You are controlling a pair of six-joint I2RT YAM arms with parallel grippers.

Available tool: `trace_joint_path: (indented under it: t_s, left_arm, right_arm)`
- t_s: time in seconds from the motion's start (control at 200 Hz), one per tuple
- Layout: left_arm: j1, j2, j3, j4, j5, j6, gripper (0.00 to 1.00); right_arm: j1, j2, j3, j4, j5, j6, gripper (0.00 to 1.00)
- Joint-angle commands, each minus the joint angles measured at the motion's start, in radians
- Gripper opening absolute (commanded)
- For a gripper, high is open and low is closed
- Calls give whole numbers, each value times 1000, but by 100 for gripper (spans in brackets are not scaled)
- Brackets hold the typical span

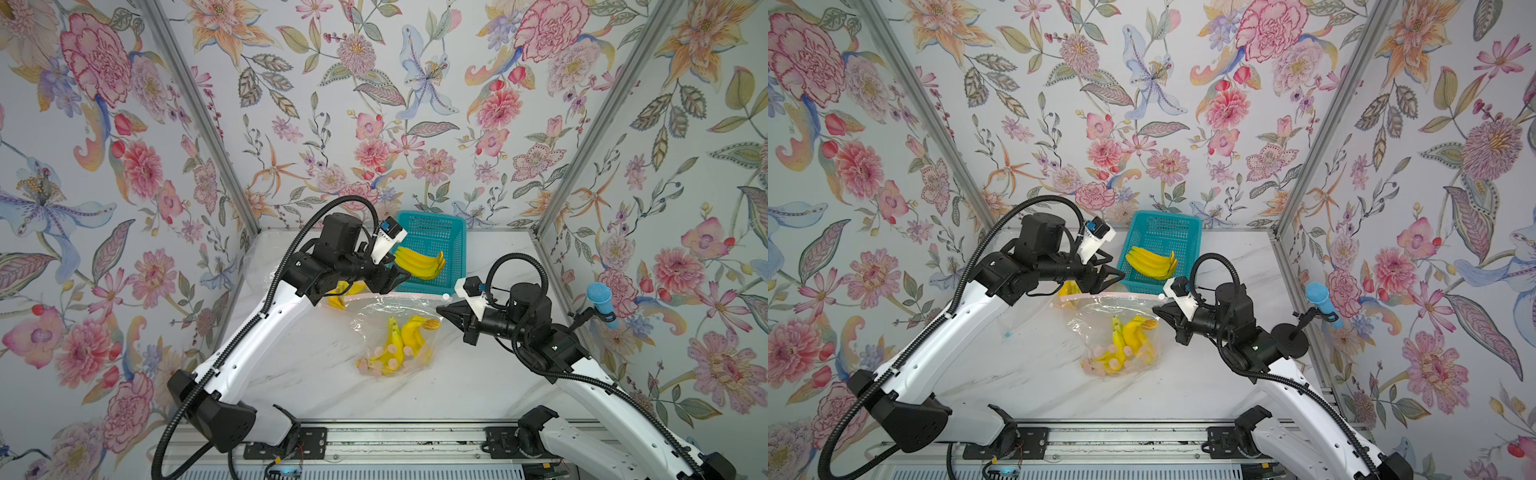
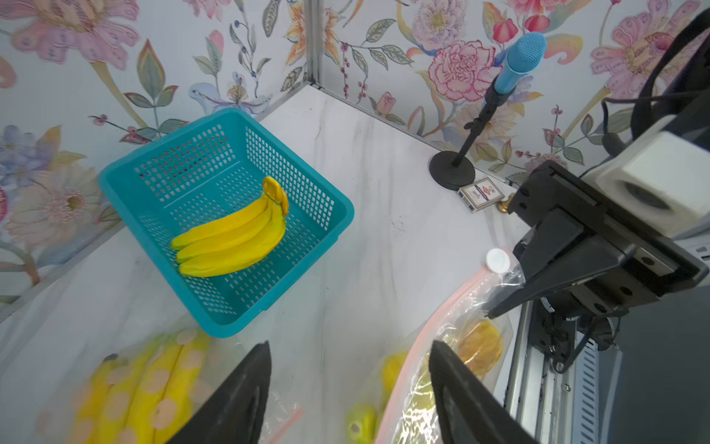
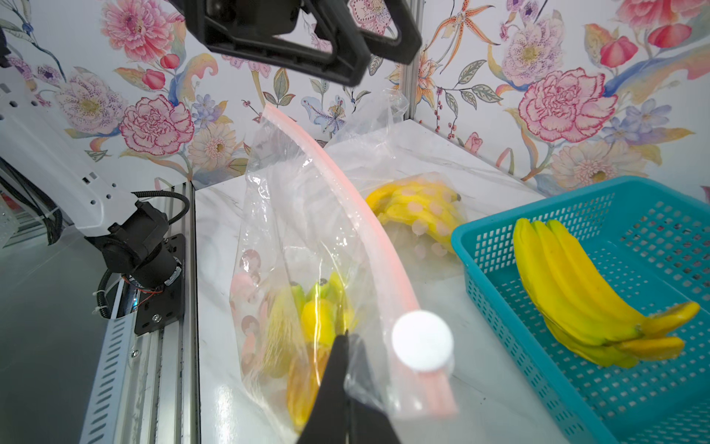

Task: Open the zip-top bag and take out the banana
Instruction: Pick up the zipper food storage bag at the center of the board.

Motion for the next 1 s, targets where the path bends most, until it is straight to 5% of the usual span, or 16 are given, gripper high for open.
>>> trace_joint_path:
  t_s: [0.0,0.741,0.996]
  left_arm:
    - [-25,46,73,-80,93,85,68]
    - [-56,103,-12,-98,266,45,51]
    - [-55,103,-40,-111,255,48,33]
  right_arm:
    - [10,10,53,7,-50,-81,0]
    - [15,60,71,12,-25,-116,0]
    - [17,59,70,23,-18,-97,1]
